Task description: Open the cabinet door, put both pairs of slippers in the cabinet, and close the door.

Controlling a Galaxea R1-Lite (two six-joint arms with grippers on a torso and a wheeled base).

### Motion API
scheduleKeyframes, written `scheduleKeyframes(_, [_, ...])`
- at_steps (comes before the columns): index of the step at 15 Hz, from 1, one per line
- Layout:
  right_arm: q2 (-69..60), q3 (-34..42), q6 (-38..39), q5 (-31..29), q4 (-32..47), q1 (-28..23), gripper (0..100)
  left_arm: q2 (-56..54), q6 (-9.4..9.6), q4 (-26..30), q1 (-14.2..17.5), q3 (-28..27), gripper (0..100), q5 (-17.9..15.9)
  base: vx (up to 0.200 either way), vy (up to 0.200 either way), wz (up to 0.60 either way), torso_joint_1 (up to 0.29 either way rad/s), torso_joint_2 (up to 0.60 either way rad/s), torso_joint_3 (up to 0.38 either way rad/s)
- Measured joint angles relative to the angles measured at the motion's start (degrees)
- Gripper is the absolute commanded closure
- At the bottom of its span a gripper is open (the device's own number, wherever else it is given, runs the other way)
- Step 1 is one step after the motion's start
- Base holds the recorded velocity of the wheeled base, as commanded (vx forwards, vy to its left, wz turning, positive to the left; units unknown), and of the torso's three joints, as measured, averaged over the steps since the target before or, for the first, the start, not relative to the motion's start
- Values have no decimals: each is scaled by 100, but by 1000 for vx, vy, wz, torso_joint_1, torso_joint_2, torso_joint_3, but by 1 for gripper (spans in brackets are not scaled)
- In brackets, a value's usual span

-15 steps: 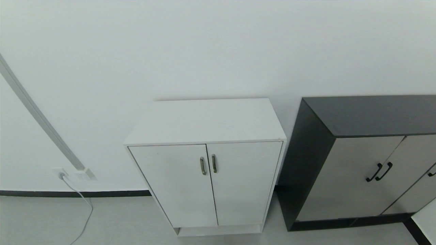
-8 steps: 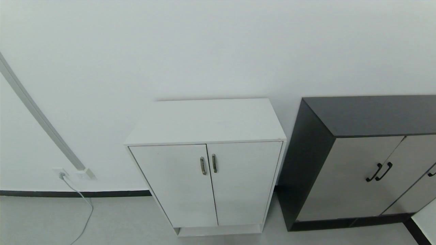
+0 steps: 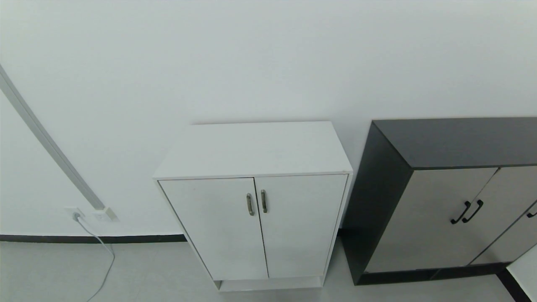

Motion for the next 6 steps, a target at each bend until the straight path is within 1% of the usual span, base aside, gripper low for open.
scheduleKeyframes(2, [-311,2,95,5,-10,-101,100,0,0,0,-5,0,100,0,0,0,0,0,0,0])
scheduleKeyframes(6, [-510,2,163,30,-26,-127,100,0,1,0,0,0,100,2,0,0,0,0,0,0])
